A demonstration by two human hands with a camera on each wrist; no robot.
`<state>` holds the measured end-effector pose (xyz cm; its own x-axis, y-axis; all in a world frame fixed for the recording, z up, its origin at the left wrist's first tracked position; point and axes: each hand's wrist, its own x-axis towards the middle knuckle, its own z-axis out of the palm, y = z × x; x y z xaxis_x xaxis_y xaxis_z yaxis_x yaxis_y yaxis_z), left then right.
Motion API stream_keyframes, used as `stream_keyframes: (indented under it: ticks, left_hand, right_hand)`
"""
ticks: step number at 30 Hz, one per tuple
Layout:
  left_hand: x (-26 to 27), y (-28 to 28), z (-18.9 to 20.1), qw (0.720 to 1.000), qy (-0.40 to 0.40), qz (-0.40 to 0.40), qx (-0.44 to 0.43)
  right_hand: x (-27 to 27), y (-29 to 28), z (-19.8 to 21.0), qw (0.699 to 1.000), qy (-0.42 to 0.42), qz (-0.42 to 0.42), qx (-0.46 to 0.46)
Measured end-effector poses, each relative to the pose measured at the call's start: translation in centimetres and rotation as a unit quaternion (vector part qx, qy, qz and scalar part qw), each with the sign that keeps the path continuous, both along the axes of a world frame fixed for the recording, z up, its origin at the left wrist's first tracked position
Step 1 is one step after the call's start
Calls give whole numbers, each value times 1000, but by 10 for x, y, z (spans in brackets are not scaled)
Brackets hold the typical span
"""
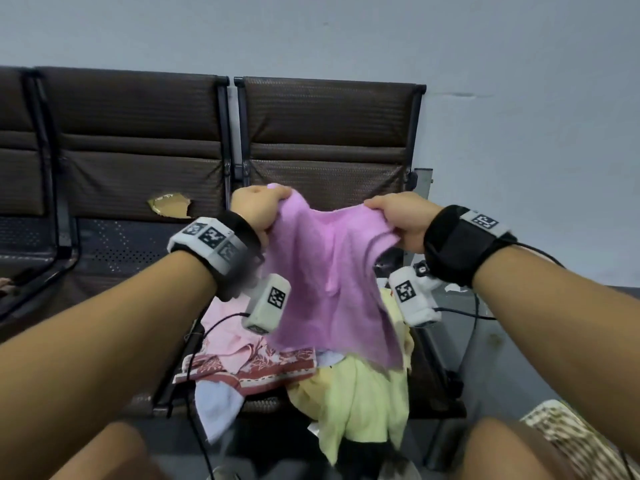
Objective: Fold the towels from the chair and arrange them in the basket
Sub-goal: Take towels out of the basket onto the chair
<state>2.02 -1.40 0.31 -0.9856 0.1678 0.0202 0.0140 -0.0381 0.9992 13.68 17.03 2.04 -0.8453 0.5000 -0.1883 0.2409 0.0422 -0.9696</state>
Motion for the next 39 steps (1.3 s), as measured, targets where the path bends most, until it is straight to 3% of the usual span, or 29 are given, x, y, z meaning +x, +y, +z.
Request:
stream_keyframes:
  ticks: [5,7,9,12,16,19,22,24,26,28,30,33,34,36,39]
  left_hand:
    - [50,22,-4,984,129,-120,-25]
    - [61,26,-3,978,113,-178,6]
    - [67,24,1,974,42,-211,69]
    - [65,17,-2,978,22,-179,101]
    - [42,10,-17,992,15,-52,112]
    - [23,5,-25,999,6,-32,38]
    - [23,-3,-31,978,3,-204,-31]
    - [24,-9,-32,945,-56,-319,-31]
    - [18,-13,-31,919,-83,-386,-1]
    - [7,-11,-28,928,-54,-369,9]
    - [-4,-4,-25,957,-4,-290,-12]
    - [-18,11,-21,972,111,-192,-77]
    - [-22,18,-18,970,146,-168,-96]
    - [-28,31,-8,970,190,-118,-98]
    - [-35,41,13,970,222,-96,-39]
  right_hand:
    - [-1,-35,-1,991,39,82,-98]
    - [2,-40,0,987,39,122,-95]
    - [5,-40,-2,989,43,119,-75]
    - [10,-44,-5,985,53,147,-74]
    - [13,-47,-7,984,50,170,-21]
    - [16,-45,-6,982,47,182,1]
    - [16,-43,0,979,56,195,-7]
    - [15,-39,5,981,65,184,-2]
    - [12,-32,8,985,68,157,7]
    - [11,-21,12,990,43,134,24]
    - [8,-2,14,980,-36,144,136]
    - [-5,26,13,899,-134,73,410]
    - [-9,29,14,885,-122,34,447]
    - [-17,32,17,893,-57,-22,445]
    - [-27,35,20,898,65,-97,425]
